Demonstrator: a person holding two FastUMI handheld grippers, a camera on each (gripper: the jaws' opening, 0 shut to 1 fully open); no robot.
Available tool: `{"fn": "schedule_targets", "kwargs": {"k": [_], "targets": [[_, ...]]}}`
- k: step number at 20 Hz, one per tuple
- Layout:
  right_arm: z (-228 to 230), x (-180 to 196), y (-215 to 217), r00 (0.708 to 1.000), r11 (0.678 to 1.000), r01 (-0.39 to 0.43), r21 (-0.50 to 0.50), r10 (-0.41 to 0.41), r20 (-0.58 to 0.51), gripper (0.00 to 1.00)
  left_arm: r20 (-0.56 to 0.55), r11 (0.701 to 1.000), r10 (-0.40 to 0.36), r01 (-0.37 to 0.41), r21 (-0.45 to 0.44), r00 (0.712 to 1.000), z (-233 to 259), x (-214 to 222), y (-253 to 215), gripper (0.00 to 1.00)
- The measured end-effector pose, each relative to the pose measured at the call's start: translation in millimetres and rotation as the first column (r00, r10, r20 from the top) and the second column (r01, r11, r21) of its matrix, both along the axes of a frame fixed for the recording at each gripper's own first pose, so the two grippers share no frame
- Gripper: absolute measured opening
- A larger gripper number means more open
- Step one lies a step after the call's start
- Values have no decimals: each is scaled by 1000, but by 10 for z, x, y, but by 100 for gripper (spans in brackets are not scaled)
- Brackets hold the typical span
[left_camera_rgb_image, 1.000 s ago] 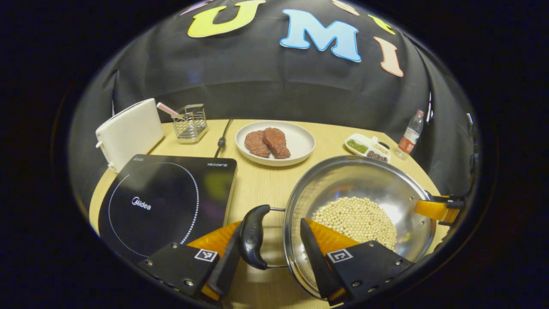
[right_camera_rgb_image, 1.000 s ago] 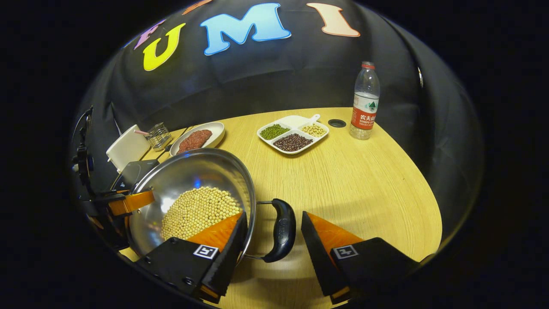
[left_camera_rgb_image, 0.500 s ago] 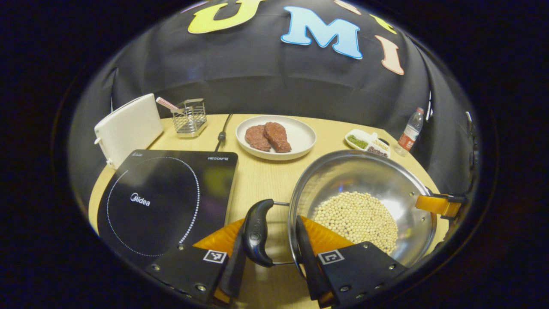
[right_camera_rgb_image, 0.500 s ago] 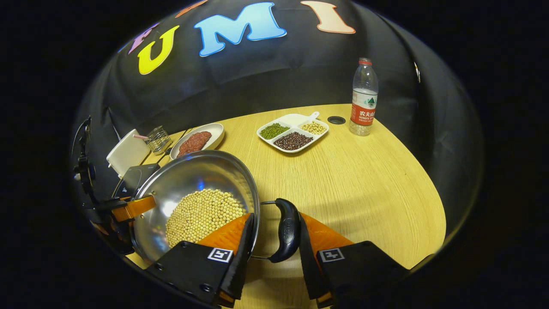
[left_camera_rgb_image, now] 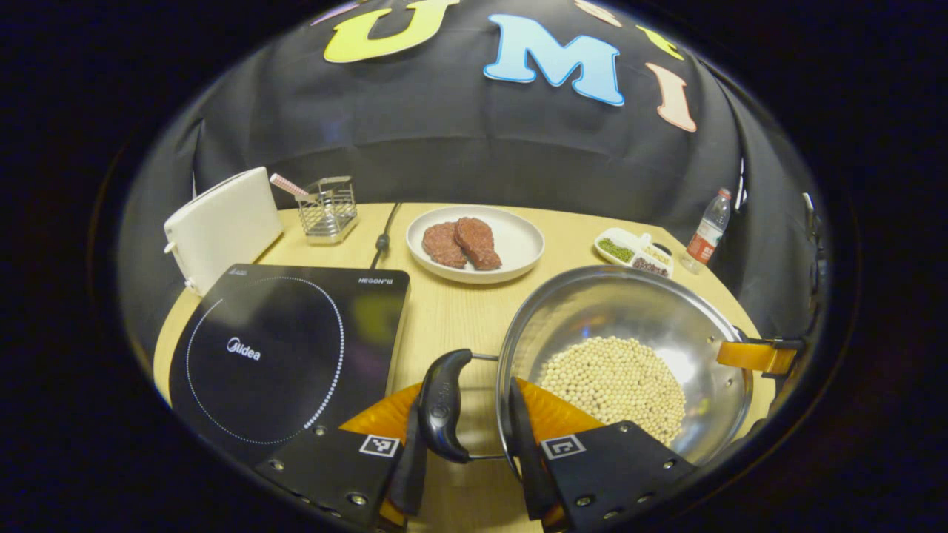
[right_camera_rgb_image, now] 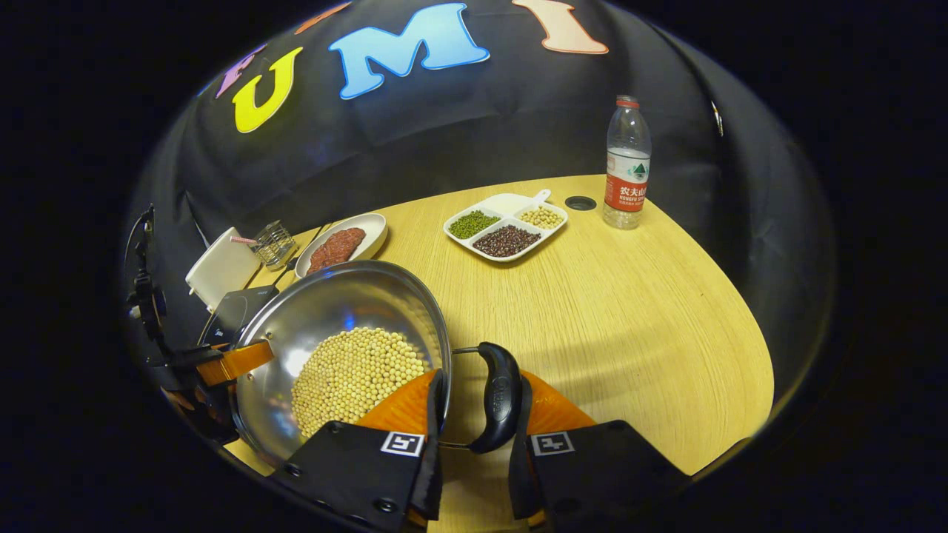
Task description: First push the handle of the pot to place it horizontally, then grasp the pot with both hands and set it on the induction cooktop.
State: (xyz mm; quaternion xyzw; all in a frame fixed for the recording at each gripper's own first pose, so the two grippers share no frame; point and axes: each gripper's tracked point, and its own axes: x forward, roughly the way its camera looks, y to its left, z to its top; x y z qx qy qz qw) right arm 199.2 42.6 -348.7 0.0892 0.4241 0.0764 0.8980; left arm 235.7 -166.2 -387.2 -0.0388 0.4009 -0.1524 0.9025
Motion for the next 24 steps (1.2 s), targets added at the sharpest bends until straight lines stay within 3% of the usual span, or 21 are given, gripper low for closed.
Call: {"fn": "schedule_targets", "kwargs": {"k": [3, 6, 8, 13, 24], "targets": [[4, 23, -3, 1000, 1000, -6, 7, 6, 5, 38, 9, 1000, 16, -16, -14, 1000, 9, 6, -2, 57], [-2, -14, 2, 1000, 1000, -8, 6, 8, -19, 38, 12, 1000, 13, -13, 2, 1000, 51, 10, 15, 51], [63, -42, 2, 1000, 1000, 0, 2, 0, -21, 38, 8, 1000, 10, -10, -4, 1000, 99, -11, 19, 56], [286, -154, 56, 1000, 999, 29, -14, -29, -8, 38, 12, 1000, 0, 0, -31, 1000, 262, -44, 115, 53], [658, -266, 468, 997, 998, 67, -16, -66, 35, 38, 54, 998, -30, 33, -53, 998, 572, 77, 579, 56]]}}
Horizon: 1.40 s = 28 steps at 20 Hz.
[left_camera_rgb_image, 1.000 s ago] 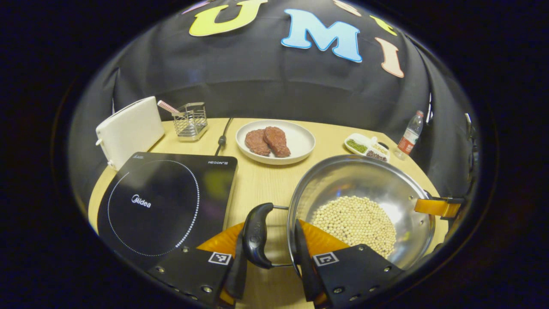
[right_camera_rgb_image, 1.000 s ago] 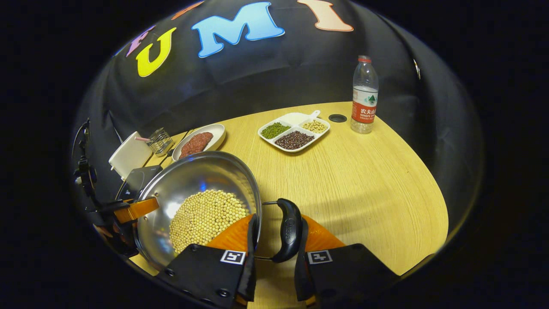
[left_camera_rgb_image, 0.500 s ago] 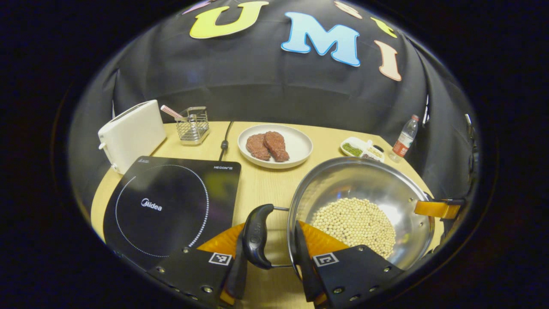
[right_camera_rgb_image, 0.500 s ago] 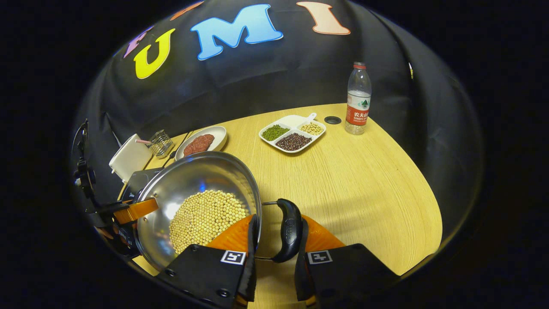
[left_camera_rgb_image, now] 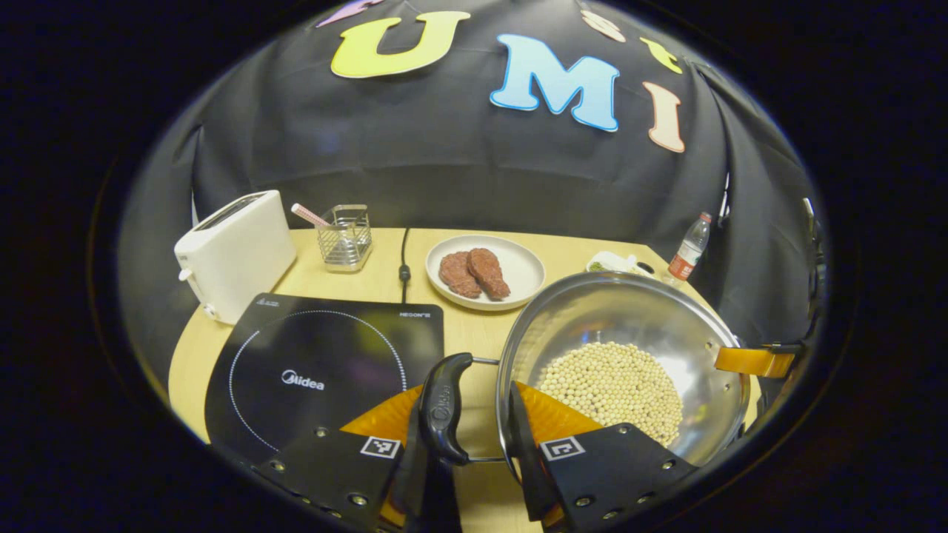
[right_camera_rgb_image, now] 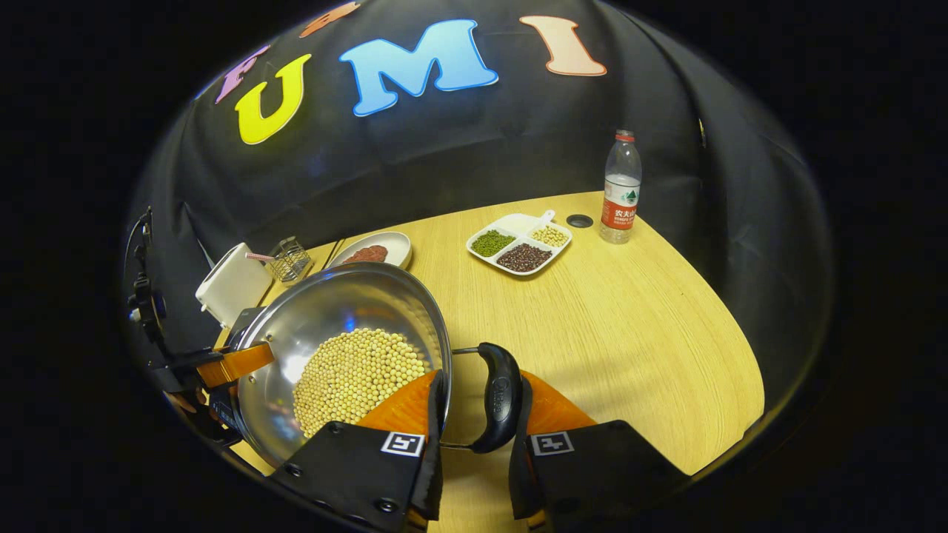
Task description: First push the handle of the pot to place it horizontally, then grasp the pot with both hands and set it on the induction cooktop.
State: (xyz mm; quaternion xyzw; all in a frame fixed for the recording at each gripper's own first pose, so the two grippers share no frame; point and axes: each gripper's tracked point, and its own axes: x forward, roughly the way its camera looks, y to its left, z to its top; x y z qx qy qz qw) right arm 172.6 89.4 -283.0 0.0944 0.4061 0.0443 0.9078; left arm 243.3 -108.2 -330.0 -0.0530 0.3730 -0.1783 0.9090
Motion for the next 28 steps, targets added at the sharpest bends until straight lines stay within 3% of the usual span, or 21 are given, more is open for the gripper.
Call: {"fn": "schedule_targets", "kwargs": {"k": [7, 9, 10, 14, 15, 17, 18, 20, 21, 28], "targets": [[140, -16, 388, 1000, 1000, -6, 4, 6, 23, 38, 19, 1000, 9, -9, 0, 1000, 109, 91, 422, 50], [170, -16, 501, 1000, 1000, -7, 10, 7, 27, 38, 28, 1000, 13, -13, 2, 1000, 143, 117, 552, 50], [183, -14, 557, 1000, 1000, -6, 14, 6, 29, 38, 31, 1000, 14, -14, 3, 999, 151, 123, 608, 56], [226, -16, 782, 999, 1000, -12, 21, 11, 37, 34, 38, 1000, 23, -23, 3, 999, 172, 172, 856, 53], [227, -21, 844, 999, 1000, -14, 24, 13, 36, 38, 36, 1000, 26, -26, 4, 999, 165, 181, 919, 53], [231, -24, 955, 999, 999, -16, 28, 15, 37, 34, 37, 999, 31, -32, 5, 999, 163, 181, 1040, 53], [240, -29, 1013, 999, 999, -18, 28, 17, 37, 38, 38, 999, 32, -32, 5, 999, 152, 189, 1099, 56], [245, -38, 1123, 999, 999, -19, 31, 18, 36, 34, 40, 999, 33, -33, 8, 999, 148, 212, 1203, 56], [244, -37, 1180, 999, 999, -19, 32, 18, 37, 38, 40, 999, 34, -34, 9, 999, 143, 234, 1262, 56], [286, -5, 1514, 999, 999, -26, 33, 25, 44, 38, 49, 999, 42, -42, 11, 998, 125, 326, 1619, 53]]}}
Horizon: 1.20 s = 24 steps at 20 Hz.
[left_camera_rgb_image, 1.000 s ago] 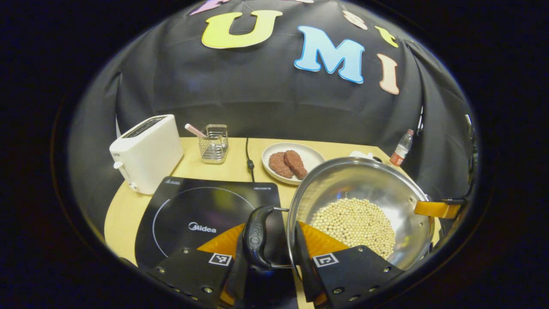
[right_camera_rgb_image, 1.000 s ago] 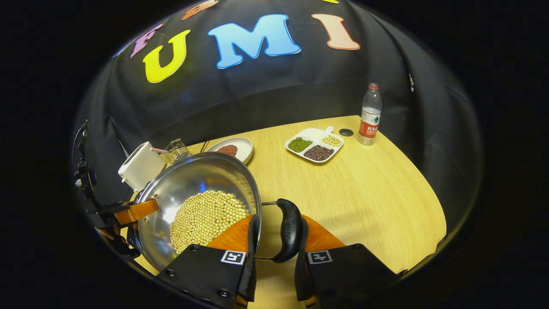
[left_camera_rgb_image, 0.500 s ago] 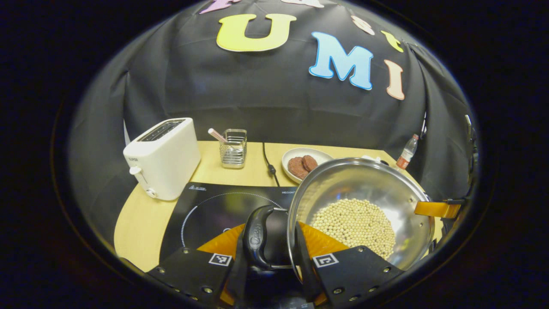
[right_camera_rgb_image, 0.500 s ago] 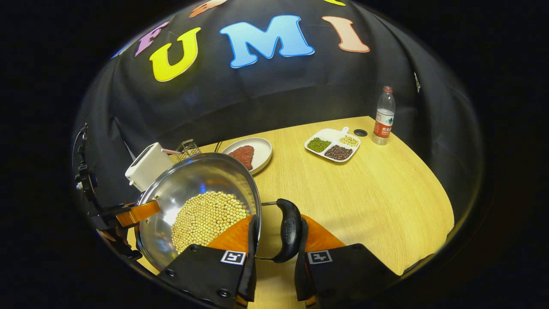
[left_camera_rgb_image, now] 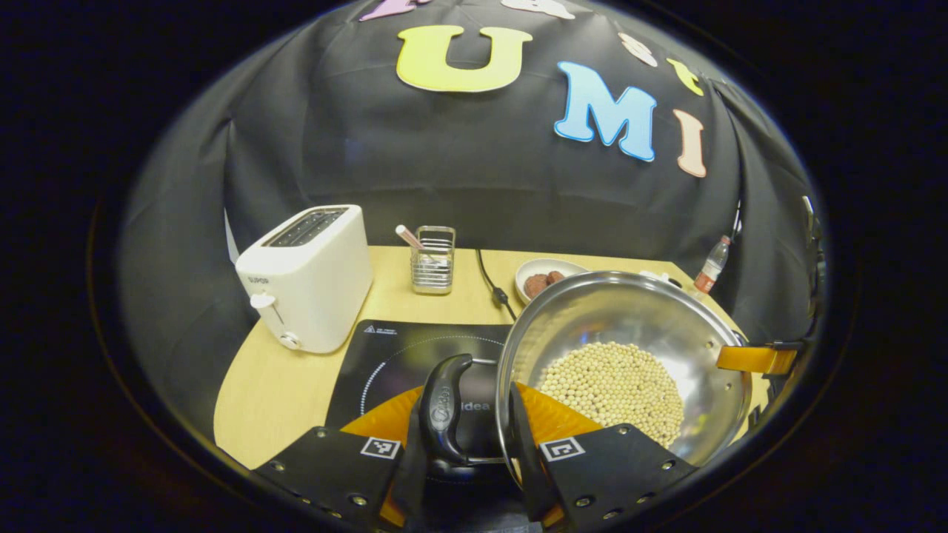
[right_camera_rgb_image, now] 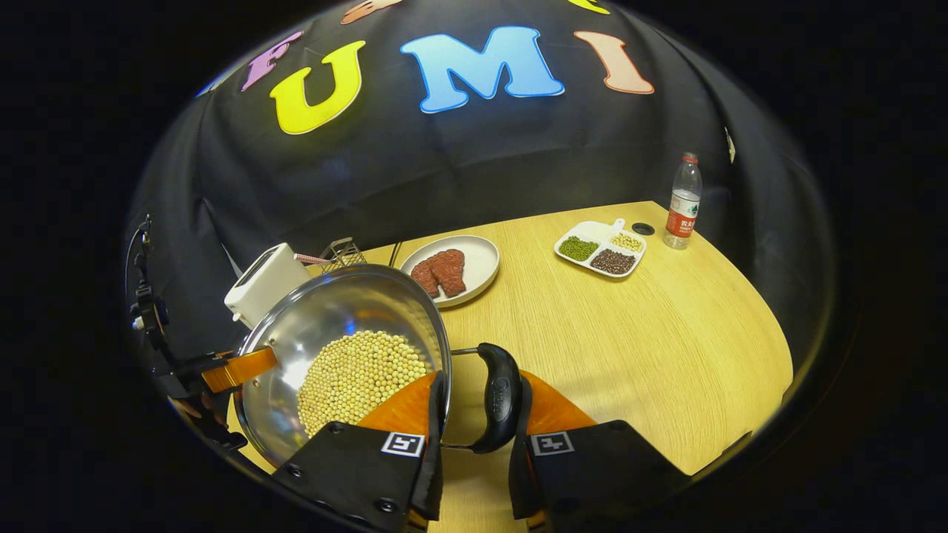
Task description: First push the handle of the pot to place it horizontally, then grasp the pot with both hands and set it on the induction cooktop.
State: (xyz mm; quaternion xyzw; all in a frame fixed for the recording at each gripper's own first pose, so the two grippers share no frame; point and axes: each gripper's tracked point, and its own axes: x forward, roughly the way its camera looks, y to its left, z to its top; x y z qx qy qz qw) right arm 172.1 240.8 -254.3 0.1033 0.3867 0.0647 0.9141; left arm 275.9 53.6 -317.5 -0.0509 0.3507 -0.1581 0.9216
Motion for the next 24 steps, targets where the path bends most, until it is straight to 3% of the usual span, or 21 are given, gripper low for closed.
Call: {"fn": "schedule_targets", "kwargs": {"k": [2, 7, 13, 14, 15, 17, 18, 21, 23, 24], "targets": [[5, 8, 97, 1000, 1000, -2, 0, 2, -1, 34, -2, 1000, 4, -4, 0, 1000, -15, 18, 66, 53], [-17, 63, 356, 1000, 1000, -20, 8, 20, -2, 38, -6, 1000, 21, -21, 7, 1000, -39, 96, 343, 53], [-69, 122, 616, 999, 999, -39, 26, 39, -1, 38, -2, 999, 41, -41, 23, 999, -67, 208, 661, 56], [-92, 140, 657, 999, 999, -40, 29, 40, -3, 34, -1, 999, 43, -42, 27, 999, -77, 233, 715, 53], [-63, 154, 744, 999, 999, -42, 34, 43, -6, 37, -2, 999, 43, -43, 31, 999, -87, 255, 758, 56], [-47, 159, 871, 999, 998, -46, 39, 46, -12, 34, -2, 998, 43, -43, 39, 999, -110, 297, 829, 53], [-64, 151, 909, 999, 998, -48, 40, 49, -17, 38, -4, 998, 44, -44, 41, 999, -126, 305, 866, 53], [-125, 182, 1010, 998, 998, -54, 41, 55, -28, 38, -12, 998, 48, -48, 47, 999, -173, 339, 958, 56], [-171, 203, 1080, 998, 998, -58, 40, 60, -37, 34, -23, 997, 54, -53, 49, 998, -224, 352, 1016, 53], [-198, 208, 1107, 997, 997, -61, 39, 62, -42, 38, -25, 997, 60, -58, 49, 998, -251, 368, 1048, 53]]}}
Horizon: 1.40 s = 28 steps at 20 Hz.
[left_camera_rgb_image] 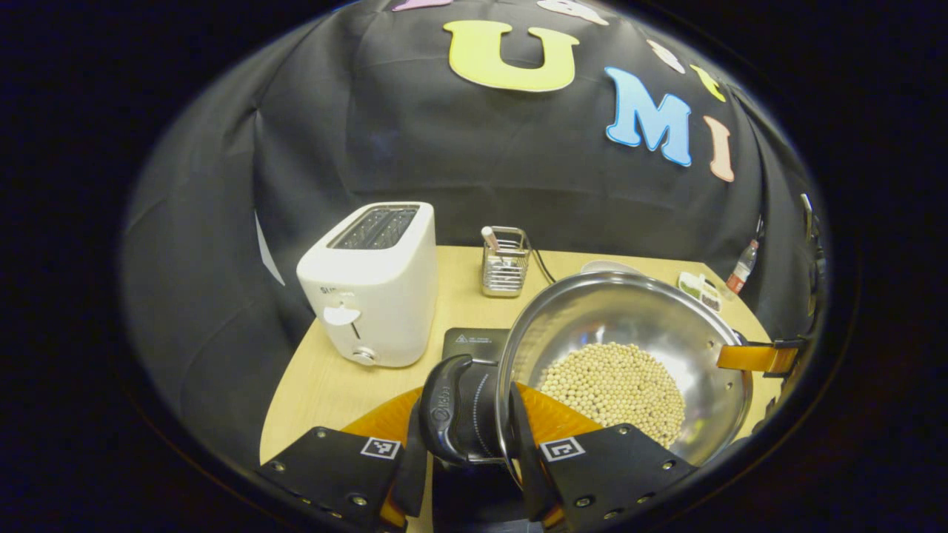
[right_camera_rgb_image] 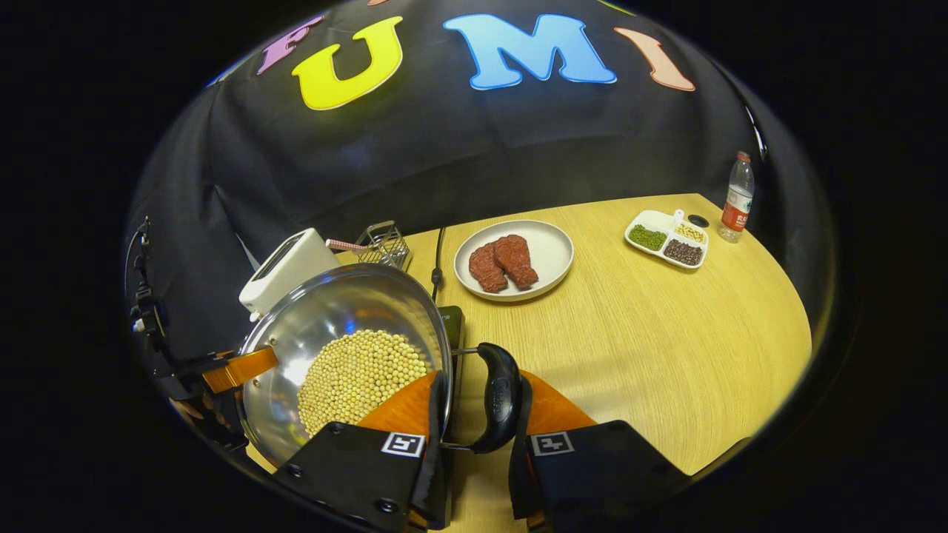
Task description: First push the handle of the pot to place it horizontally, then grasp the pot with both hands and set it on the induction cooktop.
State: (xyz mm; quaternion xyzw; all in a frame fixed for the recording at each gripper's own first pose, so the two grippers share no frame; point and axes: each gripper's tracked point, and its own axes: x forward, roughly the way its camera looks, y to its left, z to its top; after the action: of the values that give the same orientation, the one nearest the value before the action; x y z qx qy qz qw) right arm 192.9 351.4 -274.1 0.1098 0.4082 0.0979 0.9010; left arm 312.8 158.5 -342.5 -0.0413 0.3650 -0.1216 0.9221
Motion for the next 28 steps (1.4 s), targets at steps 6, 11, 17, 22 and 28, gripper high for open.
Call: {"fn": "schedule_targets", "kwargs": {"k": [6, 11, 17, 22, 28], "targets": [[-77, 59, 130, 1000, 1000, -10, -3, 10, -9, 38, -15, 1000, 14, -14, 1, 1000, -111, 70, 120, 53], [-149, 98, 155, 1000, 1000, -4, -2, 3, -18, 38, -25, 1000, 18, -18, 5, 1000, -201, 139, 116, 57], [-183, 133, 178, 1000, 1000, -11, -12, 11, -20, 34, -41, 1000, 23, -24, -9, 999, -289, 156, 137, 57], [-189, 173, 184, 1000, 1000, -17, -20, 17, -10, 41, -42, 1000, 24, -25, -14, 999, -319, 143, 176, 54], [-140, 137, 247, 998, 999, -49, -9, 50, 33, 70, -19, 997, 69, -68, 32, 997, -278, 175, 236, 66]]}}
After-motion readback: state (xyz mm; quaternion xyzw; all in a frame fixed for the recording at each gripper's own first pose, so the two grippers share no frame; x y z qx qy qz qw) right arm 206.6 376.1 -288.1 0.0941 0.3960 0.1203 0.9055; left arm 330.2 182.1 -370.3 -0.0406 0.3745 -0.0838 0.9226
